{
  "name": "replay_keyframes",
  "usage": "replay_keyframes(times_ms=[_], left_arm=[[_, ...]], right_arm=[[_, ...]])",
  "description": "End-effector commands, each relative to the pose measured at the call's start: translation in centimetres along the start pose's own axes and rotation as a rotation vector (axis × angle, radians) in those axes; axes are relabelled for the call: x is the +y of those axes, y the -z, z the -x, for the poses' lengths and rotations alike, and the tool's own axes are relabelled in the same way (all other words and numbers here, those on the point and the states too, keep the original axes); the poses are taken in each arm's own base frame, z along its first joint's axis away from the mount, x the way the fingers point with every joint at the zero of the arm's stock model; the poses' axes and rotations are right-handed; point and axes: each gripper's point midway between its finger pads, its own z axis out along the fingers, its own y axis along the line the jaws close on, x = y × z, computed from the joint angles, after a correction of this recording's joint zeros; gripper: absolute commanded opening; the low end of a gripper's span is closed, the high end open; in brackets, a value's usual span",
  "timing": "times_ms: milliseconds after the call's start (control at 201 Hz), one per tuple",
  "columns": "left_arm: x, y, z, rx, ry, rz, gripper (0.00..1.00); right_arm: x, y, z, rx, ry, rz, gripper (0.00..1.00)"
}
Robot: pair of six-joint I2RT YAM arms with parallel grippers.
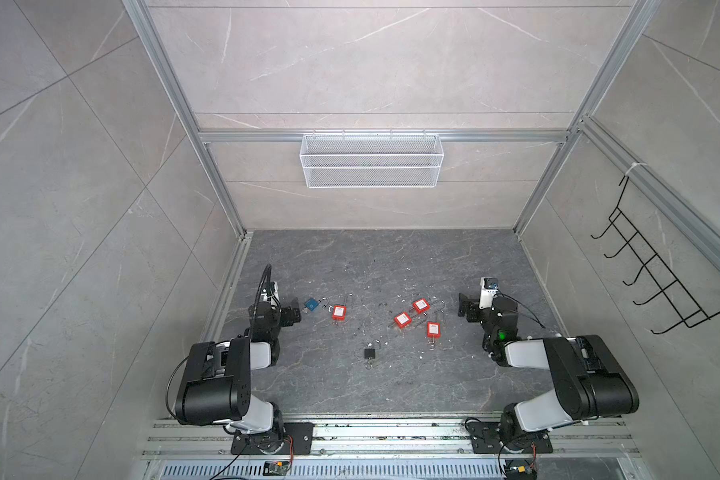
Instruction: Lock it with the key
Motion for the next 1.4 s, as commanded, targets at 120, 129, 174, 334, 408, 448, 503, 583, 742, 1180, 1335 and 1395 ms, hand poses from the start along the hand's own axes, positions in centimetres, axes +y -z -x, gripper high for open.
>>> replay_keyframes(times_ms=[120, 129, 174, 334, 408, 448, 503, 583, 742, 1180, 1335, 1395], left_arm=[[0.0, -0.2, 1.5, -0.044, -0.020, -0.008, 1.00], [-0.1, -0.2, 1.6, -0.045, -0.019, -0.009, 1.00], [0.0, -0.2, 1.5, -0.045, -0.020, -0.009, 1.00], [-0.1, -0.2, 1.5, -0.044, -0.020, -0.011, 1.00], [-0.1, -0.2, 1.6, -0.046, -0.020, -0.011, 1.00], [-0.1, -0.2, 1.6, -0.046, -0.020, -0.011, 1.00], [-0.1, -0.2, 1.5, -0.043, -0.019, -0.010, 1.00], [-0.1, -0.2, 1.6, -0.044, -0.020, -0.010, 1.00], [-0.1, -0.2, 1.5, -0.042, -0.020, -0.010, 1.00], [0.2, -0.1, 2.2, -0.044, -0.014, 0.007, 0.99], [0.4, 0.9, 3.5, -0.052, -0.006, 0.023, 0.99], [0.5, 1.4, 4.1, -0.057, -0.002, 0.036, 0.98]], right_arm=[[-0.2, 0.0, 0.8, -0.028, -0.020, -0.008, 0.99], [-0.2, 0.0, 0.9, -0.029, -0.020, -0.008, 0.99], [-0.2, -0.1, 0.9, -0.030, -0.020, -0.008, 0.99], [-0.1, -0.1, 0.8, -0.027, -0.021, -0.007, 0.99], [-0.1, -0.1, 0.8, -0.024, -0.025, -0.003, 0.99], [-0.2, -0.1, 0.8, -0.023, -0.025, -0.005, 0.99], [-0.2, -0.1, 0.8, -0.023, -0.024, -0.005, 0.99], [-0.2, -0.2, 0.8, -0.024, -0.025, -0.005, 0.99], [-0.2, -0.1, 0.8, -0.023, -0.025, -0.004, 0.99], [0.0, 0.4, 1.4, -0.046, -0.014, 0.009, 0.99], [-0.3, 0.9, 2.8, -0.024, -0.019, -0.011, 0.99], [-0.7, 1.3, 3.6, -0.019, -0.026, -0.038, 1.00]])
